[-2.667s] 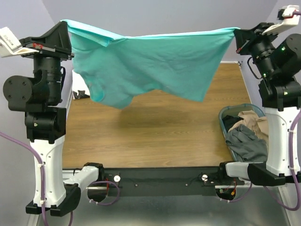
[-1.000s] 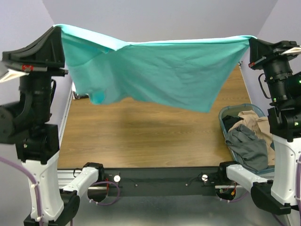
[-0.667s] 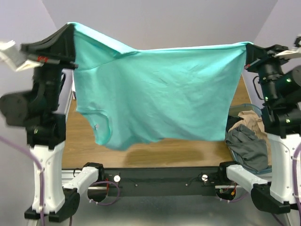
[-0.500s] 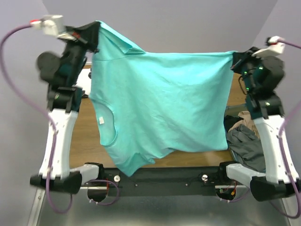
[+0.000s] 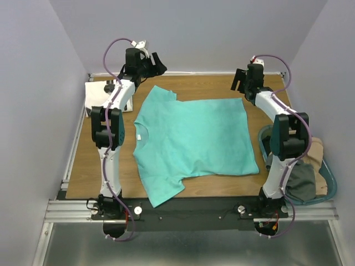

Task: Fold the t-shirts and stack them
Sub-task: Flatten the tshirt out, then fold the tshirt

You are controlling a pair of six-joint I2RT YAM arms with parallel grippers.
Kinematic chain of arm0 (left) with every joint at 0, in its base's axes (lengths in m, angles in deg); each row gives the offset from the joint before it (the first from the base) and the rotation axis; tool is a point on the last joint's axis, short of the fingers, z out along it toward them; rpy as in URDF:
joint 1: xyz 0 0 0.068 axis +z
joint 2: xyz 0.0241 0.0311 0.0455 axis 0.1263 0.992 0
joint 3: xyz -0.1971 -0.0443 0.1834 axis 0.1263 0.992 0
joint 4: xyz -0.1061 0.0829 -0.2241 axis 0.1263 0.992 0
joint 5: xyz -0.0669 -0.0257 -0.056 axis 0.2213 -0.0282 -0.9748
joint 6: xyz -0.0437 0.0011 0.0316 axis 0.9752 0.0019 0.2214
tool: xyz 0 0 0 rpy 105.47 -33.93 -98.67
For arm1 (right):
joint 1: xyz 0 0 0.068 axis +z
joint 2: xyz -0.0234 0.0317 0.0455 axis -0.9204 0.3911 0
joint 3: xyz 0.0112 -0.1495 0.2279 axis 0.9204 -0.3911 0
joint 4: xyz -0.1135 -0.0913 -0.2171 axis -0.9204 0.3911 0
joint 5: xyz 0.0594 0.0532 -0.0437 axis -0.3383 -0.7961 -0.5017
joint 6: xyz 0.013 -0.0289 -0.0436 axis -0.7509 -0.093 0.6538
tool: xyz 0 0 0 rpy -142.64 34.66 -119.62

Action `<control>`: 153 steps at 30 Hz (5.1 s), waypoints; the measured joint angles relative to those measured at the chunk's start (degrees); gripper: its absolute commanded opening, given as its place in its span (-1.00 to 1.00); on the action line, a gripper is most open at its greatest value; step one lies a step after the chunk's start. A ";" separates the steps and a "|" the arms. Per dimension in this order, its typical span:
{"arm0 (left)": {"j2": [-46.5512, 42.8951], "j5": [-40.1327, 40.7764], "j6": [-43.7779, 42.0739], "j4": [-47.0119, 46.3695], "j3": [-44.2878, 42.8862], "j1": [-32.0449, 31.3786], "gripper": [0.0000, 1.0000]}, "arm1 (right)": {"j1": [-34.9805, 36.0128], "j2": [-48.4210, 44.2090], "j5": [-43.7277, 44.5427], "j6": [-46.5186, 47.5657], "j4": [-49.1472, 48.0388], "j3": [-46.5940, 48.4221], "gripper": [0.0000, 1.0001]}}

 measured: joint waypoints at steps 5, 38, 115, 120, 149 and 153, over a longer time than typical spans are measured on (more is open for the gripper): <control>-7.50 0.57 0.76 0.39 10.21 -1.16 0.60 | 0.00 0.57 -4.22 0.13 -0.33 1.75 0.97; -23.02 11.61 -2.23 9.38 49.07 -7.41 0.59 | 0.46 -13.07 -27.63 -4.66 -1.03 -28.50 0.93; -37.00 20.55 1.33 21.03 53.59 -8.15 0.48 | 3.69 -15.30 -30.10 -5.27 18.12 -22.45 0.88; -49.66 21.64 7.06 23.89 66.49 -11.23 0.28 | 4.20 -19.02 -29.44 -5.25 19.26 -27.96 0.88; -56.17 23.12 23.50 32.98 77.42 -21.94 -0.14 | 4.31 -22.67 -29.05 -3.52 19.30 -32.37 0.88; -53.66 26.16 24.61 35.85 73.83 -22.27 -0.10 | 4.33 -22.67 -29.03 -3.13 19.30 -32.92 0.88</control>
